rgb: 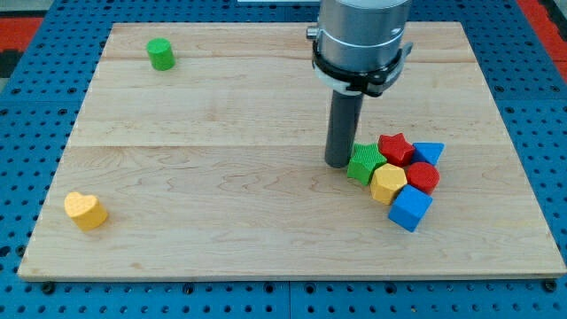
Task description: Move green circle towards green star
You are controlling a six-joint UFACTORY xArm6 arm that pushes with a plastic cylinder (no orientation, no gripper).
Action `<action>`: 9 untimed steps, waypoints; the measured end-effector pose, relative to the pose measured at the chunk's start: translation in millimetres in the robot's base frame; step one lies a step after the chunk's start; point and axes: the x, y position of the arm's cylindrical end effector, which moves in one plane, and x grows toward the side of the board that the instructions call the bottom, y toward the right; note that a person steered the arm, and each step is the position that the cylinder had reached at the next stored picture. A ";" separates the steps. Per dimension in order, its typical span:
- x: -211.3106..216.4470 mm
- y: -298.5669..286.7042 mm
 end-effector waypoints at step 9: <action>-193.7 -207.2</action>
